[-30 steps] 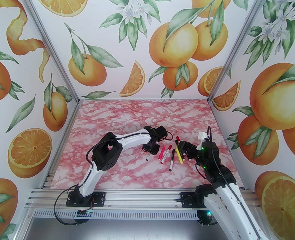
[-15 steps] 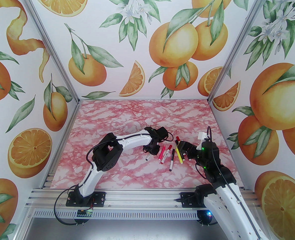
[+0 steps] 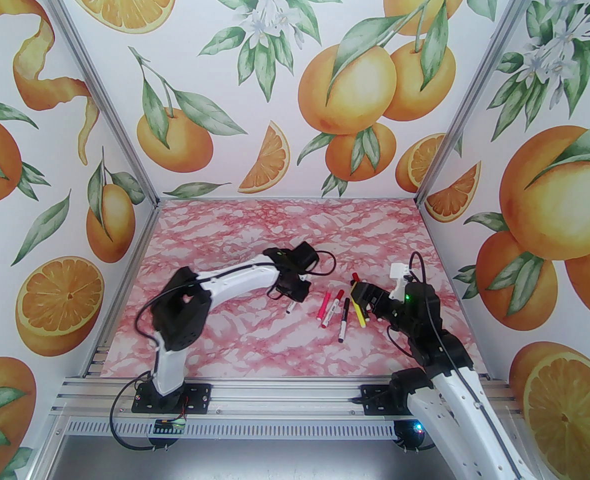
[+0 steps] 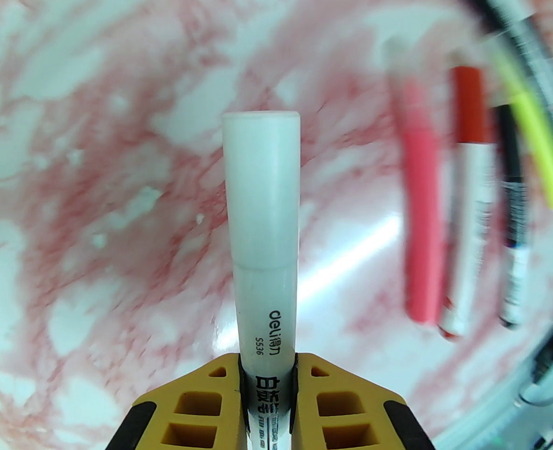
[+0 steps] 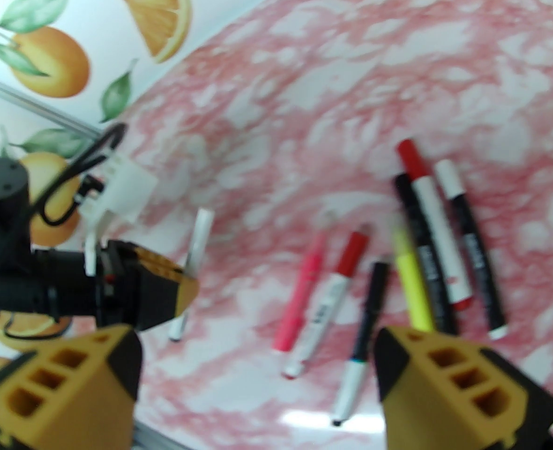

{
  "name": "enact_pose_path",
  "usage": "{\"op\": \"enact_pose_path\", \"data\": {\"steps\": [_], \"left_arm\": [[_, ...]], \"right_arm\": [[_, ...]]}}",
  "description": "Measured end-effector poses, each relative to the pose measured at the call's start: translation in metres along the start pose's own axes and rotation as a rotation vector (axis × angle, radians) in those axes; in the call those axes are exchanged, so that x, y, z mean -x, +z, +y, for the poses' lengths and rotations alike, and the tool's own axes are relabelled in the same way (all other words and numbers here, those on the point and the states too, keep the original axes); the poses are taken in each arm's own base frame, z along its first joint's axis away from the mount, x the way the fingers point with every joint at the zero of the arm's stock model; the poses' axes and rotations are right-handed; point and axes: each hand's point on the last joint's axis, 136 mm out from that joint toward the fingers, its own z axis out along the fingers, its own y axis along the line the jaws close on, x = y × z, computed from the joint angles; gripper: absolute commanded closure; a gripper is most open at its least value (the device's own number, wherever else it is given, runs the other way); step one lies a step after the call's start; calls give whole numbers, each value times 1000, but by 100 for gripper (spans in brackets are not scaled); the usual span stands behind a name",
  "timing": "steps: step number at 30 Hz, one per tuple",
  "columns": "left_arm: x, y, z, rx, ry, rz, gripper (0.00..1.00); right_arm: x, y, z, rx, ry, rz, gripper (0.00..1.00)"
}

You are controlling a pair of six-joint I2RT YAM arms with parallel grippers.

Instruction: Open the pen caps

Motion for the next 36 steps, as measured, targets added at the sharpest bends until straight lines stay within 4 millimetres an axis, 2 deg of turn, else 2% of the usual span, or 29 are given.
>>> {"op": "enact_pose_path", "data": {"steps": [3, 6, 12, 15, 19, 21, 27, 36], "left_arm": [[3, -25, -3, -104, 4, -92, 83], [-4, -37, -9, -198, 11, -134, 83], [-23, -41, -25, -367, 32, -148, 83], [-22, -45, -35, -429, 51, -164, 83], [-25, -57, -53, -551, 80, -179, 83], [-24, -62, -60, -594, 93, -186, 83], [-20, -72, -72, -674, 114, -206, 83], [-19, -76, -77, -712, 112, -213, 84]], "right_arm": [[1, 0, 17, 83, 41, 11, 24], [-1, 4, 33, 150, 74, 41, 28], [-12, 18, 50, 200, 113, 124, 33], [-15, 20, 54, 206, 120, 141, 35], [-21, 29, 84, 246, 83, 187, 38], [-24, 33, 91, 250, 71, 194, 40], [-26, 44, 94, 218, 59, 178, 44], [-22, 54, 89, 171, 66, 147, 48]]}}
